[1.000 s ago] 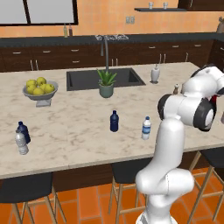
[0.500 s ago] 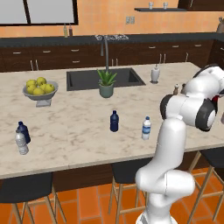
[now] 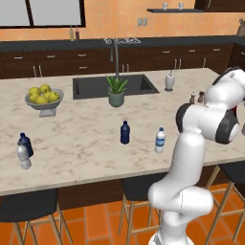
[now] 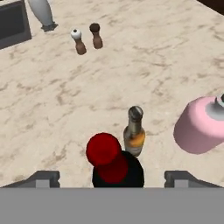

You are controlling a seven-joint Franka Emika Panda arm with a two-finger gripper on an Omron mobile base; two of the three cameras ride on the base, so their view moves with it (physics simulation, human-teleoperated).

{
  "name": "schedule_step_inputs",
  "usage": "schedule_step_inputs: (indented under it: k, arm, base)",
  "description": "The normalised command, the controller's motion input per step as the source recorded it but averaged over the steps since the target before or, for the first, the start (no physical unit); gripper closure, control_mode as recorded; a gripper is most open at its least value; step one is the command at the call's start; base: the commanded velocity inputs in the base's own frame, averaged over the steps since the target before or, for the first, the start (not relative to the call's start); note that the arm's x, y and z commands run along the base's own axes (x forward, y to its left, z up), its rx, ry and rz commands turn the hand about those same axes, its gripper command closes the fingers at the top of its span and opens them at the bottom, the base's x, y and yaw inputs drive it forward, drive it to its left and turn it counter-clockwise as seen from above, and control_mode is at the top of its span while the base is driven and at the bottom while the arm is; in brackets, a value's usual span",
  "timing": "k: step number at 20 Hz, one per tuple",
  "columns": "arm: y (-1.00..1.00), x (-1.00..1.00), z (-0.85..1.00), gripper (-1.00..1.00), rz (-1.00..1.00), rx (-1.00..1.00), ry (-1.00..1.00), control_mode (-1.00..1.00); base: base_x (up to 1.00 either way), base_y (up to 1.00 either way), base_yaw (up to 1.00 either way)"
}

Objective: Move the plastic bottles in the middle to the plastics group, and the glass bottles in the middle to the glass group.

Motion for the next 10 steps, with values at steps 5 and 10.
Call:
schedule_step_inputs:
  k: [5, 10]
  arm:
    - [0.32, -0.46, 0.19, -1.00, -0.19, 0.00, 0.20, -1.00]
    - [0.82, -0.53, -0.01, -1.00, -0.10, -0.04, 0.08, -1.00]
  base:
    - [0.00, 0.00, 0.00]
    - [0.00, 0.00, 0.00]
